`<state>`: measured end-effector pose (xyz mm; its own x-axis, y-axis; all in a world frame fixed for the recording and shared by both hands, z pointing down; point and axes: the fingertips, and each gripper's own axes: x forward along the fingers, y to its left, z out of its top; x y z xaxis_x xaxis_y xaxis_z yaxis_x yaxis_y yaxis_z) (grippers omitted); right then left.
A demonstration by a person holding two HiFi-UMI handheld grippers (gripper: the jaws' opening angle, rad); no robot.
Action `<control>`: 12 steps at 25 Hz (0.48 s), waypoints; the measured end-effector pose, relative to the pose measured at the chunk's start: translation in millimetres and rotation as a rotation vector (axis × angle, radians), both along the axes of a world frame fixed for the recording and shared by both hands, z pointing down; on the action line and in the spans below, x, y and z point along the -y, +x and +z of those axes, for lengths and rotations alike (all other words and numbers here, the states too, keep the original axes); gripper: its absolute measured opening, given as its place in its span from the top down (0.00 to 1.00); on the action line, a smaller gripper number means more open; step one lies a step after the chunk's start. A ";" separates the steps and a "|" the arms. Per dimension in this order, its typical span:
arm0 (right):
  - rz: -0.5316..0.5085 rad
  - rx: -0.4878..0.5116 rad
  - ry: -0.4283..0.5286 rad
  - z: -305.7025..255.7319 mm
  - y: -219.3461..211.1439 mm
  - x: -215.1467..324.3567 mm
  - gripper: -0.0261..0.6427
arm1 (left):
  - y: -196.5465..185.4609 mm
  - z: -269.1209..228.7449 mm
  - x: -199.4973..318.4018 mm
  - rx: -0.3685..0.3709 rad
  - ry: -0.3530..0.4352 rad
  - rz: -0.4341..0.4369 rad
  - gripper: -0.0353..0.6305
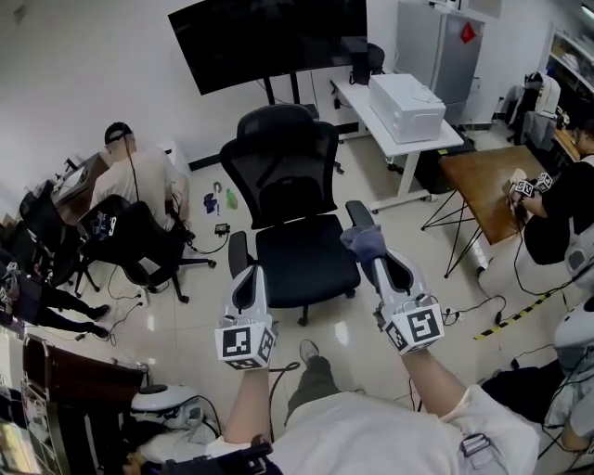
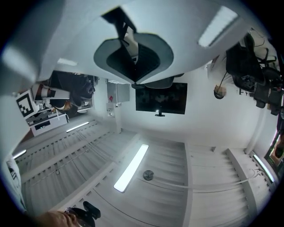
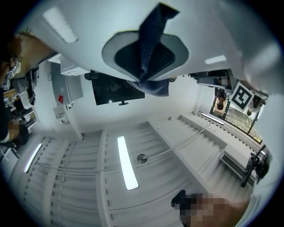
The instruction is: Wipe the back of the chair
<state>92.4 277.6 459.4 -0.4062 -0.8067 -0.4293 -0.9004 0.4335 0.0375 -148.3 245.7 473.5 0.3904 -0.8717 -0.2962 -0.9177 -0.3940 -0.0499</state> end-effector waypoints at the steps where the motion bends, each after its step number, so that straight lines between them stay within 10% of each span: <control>1: -0.009 0.000 -0.004 2.9 3.9 -15.6 0.89 | 5.6 2.8 -17.7 -0.007 -0.008 -0.004 0.85; 12: -0.093 -0.004 -0.004 0.3 4.4 -106.5 0.89 | 34.5 -12.8 -131.6 0.000 0.032 -0.034 0.85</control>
